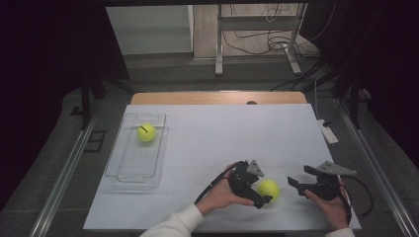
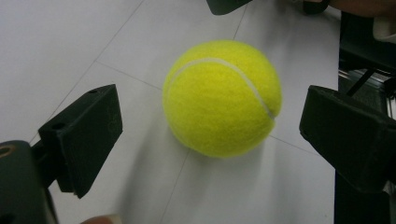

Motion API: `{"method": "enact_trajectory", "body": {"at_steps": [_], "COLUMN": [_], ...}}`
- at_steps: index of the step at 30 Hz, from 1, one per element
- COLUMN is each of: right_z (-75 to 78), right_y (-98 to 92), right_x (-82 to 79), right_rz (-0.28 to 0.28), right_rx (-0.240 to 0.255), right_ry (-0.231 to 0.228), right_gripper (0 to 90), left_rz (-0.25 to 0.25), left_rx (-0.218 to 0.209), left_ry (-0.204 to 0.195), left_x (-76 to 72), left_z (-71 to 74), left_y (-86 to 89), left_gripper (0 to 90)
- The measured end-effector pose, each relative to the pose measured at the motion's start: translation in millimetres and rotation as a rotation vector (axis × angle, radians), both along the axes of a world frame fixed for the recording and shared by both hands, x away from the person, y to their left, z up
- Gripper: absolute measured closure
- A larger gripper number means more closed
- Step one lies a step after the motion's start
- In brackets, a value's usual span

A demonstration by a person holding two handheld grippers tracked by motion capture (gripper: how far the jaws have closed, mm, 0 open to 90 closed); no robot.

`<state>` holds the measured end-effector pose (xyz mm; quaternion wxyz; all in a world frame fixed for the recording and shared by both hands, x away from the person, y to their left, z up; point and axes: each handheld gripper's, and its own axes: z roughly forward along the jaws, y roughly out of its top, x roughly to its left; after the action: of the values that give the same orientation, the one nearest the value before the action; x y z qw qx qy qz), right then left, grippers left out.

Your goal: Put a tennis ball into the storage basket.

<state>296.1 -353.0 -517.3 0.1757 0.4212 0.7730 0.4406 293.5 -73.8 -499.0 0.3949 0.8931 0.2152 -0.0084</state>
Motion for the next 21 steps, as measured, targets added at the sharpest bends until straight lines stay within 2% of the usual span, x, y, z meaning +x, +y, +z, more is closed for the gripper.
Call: {"method": "enact_trajectory", "body": {"at_steps": [16, 21], "right_z": [-0.4, -0.2], "right_y": [-0.6, -0.9], "right_x": [0.2, 0.0], "right_rz": [0.001, 0.0], "right_rx": [0.001, 0.001], "right_ry": [0.001, 0.0], "right_gripper": [14.1, 14.1], "left_rz": [-0.028, -0.02], "left_rx": [0.029, 0.039], "left_ry": [0.019, 0.008], "left_x": [3.6, 2.3], "left_z": [-10.5, -11.4], "left_y": [-23.2, -25.7], "left_gripper": [7.4, 17.5]}}
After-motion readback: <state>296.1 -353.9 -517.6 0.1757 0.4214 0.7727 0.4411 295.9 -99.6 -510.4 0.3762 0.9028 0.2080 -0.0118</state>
